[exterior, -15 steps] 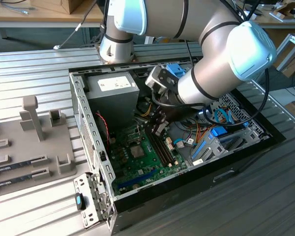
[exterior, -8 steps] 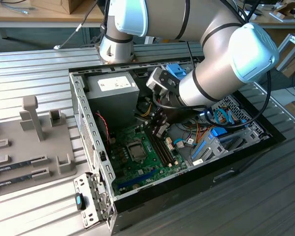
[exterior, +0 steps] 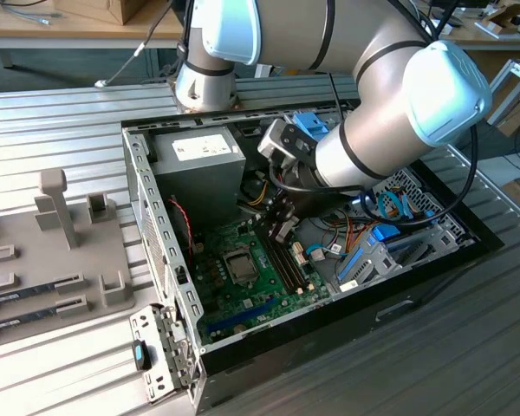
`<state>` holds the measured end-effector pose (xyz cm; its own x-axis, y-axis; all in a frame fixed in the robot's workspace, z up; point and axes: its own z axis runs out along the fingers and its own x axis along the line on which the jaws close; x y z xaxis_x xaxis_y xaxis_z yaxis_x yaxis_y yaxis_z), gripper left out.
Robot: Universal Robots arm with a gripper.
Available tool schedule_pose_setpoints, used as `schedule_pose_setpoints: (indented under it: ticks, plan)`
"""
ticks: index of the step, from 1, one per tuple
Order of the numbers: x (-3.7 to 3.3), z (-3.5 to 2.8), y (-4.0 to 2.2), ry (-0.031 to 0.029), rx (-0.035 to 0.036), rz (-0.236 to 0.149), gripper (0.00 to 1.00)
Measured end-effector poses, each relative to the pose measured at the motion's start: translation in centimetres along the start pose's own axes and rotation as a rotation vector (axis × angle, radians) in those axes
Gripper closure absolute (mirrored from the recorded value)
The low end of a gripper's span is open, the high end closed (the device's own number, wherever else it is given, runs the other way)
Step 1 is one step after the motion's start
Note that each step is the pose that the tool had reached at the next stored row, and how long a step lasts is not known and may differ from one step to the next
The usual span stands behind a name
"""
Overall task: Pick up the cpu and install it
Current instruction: 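Close the cpu cover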
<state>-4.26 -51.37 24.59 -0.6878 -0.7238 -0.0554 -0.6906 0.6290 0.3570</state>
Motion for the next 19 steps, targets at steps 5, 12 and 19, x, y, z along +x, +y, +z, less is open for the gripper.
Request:
schedule_pose_setpoints:
  ticks: [5, 12, 19]
  plan:
    - [-0.63, 0.27, 0.30, 0.0152, 0.0154, 0.006, 0.89]
    - [-2.26, 0.49, 0.64, 0.0538, 0.0533, 0.018, 0.89]
    - [-2.87, 0.34, 0.22, 0.0124, 0.0041, 0.005, 0.89]
